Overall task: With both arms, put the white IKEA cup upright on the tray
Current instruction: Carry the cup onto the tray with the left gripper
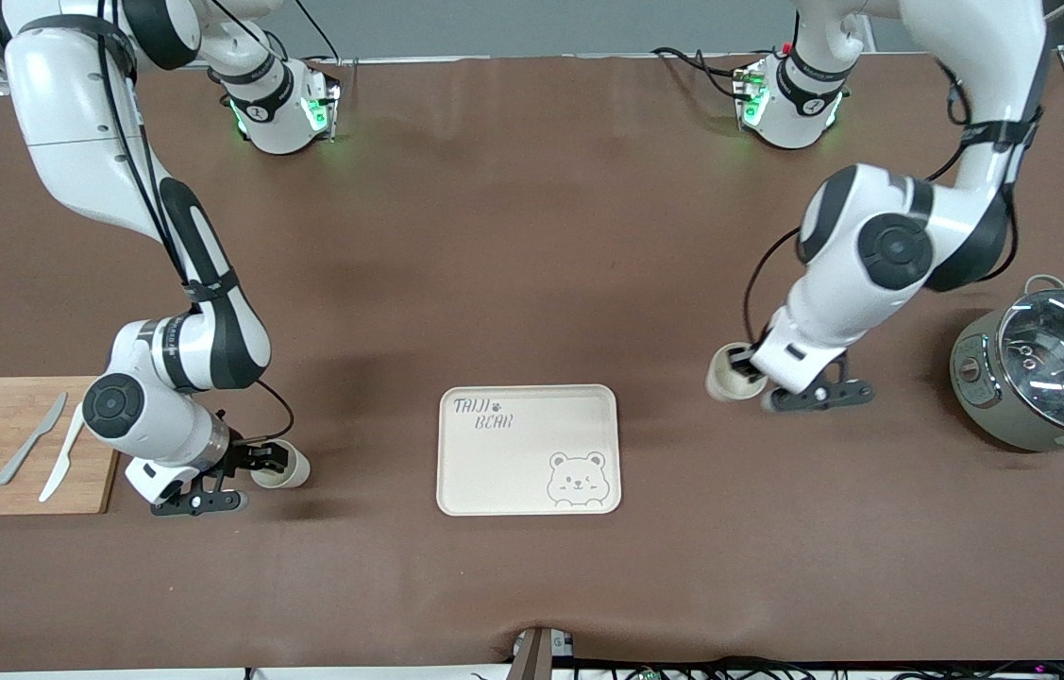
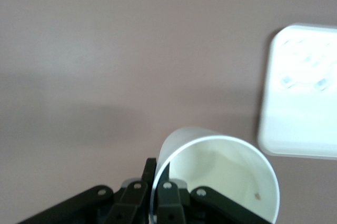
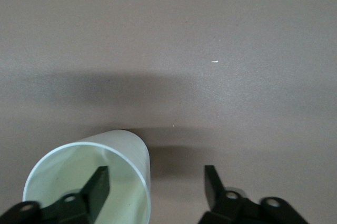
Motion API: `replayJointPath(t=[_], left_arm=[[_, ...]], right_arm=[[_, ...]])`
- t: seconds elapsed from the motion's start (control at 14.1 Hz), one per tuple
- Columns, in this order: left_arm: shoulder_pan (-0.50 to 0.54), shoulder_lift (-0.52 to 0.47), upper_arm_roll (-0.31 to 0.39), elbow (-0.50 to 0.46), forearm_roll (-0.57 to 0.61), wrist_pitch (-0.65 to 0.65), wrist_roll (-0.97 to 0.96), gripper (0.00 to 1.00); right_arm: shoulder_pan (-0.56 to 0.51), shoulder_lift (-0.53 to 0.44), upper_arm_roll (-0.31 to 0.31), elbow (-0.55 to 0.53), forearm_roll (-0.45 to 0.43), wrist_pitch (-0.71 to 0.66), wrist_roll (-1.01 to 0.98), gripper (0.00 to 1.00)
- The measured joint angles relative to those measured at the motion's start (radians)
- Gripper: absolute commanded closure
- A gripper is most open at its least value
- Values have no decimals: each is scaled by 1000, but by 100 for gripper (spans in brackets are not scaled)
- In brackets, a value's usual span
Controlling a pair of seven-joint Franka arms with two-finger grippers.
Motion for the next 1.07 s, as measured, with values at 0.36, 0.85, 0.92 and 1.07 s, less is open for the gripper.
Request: replayJointPath(t=[0.36, 0.85, 0.92, 1.07], left_arm=[[-84, 174, -1, 275, -1, -73, -162, 100], [-191, 275, -3, 410, -85, -48, -197, 100], [-210, 296, -2, 410, -85, -15, -214, 100], [-240, 346, -1, 411, -85, 68, -252, 100]], right_arm=[[3, 0, 0, 0, 0, 0, 0, 81], [6, -2, 3, 4, 1, -1, 0, 100], [6, -2, 3, 5, 1, -1, 0, 100], [6, -2, 3, 9, 1, -5, 0, 100]])
